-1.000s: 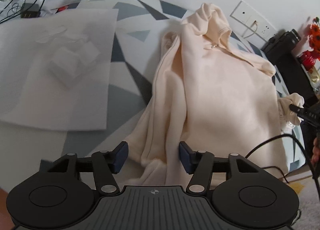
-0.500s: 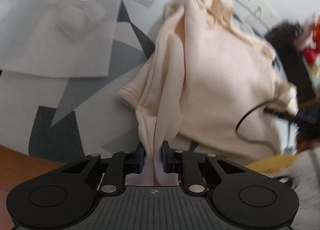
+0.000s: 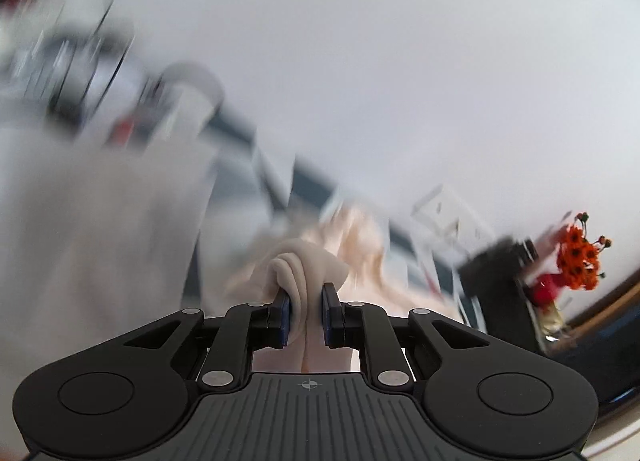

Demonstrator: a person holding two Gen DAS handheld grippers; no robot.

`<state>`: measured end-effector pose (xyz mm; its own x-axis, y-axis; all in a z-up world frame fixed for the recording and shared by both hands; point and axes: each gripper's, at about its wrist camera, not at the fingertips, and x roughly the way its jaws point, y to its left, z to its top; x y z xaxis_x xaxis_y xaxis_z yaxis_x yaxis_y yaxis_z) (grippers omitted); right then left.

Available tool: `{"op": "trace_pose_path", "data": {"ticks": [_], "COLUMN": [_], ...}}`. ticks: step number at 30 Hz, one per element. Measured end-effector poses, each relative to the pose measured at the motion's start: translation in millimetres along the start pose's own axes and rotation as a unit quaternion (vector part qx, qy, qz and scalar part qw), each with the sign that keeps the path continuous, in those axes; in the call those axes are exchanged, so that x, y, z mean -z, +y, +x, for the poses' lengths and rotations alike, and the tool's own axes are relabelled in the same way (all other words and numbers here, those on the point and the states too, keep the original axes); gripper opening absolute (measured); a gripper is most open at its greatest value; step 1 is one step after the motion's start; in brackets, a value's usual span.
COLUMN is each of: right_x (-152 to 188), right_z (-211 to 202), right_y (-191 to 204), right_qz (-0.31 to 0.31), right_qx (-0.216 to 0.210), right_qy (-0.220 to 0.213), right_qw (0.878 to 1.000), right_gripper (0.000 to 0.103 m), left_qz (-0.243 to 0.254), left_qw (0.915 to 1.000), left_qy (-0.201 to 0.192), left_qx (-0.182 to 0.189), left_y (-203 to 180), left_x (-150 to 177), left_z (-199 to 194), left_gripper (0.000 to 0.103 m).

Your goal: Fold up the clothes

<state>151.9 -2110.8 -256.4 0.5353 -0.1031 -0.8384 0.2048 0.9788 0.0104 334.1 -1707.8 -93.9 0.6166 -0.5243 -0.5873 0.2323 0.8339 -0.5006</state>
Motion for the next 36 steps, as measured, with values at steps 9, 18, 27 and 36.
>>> {"op": "trace_pose_path", "data": {"ticks": [9,18,27,36], "right_x": [3.2,17.6,45.7,53.1], "right_z": [-8.0,-39.6,-73.4,-77.8], "right_y": [-9.5,-40.0,-58.1,-61.2], "right_qz": [0.081,0.124,0.158,0.178], "right_qx": [0.006,0.01,0.054,0.056], "right_qy": [-0.038,-0.071,-0.104,-0.113], "right_qw": [0.996,0.99,0.981,0.976], "right_gripper": [0.068,0.067,0.067,0.067], "left_qz": [0.173,0.184,0.194,0.141], "left_qw": [0.9748,0.9746,0.964,0.9776], "left_qy": [0.058,0.113,0.181,0.016], "left_qx": [-0.129,-0.06,-0.002,-0.155], "left_y": [-23.4,-17.2,3.7,34.9], "left_x": [22.4,71.9,118.6,51.4], "left_z": [113.3,62.5,27.9,15.2], "left_gripper": [0.069,0.081,0.078,0.078]}}
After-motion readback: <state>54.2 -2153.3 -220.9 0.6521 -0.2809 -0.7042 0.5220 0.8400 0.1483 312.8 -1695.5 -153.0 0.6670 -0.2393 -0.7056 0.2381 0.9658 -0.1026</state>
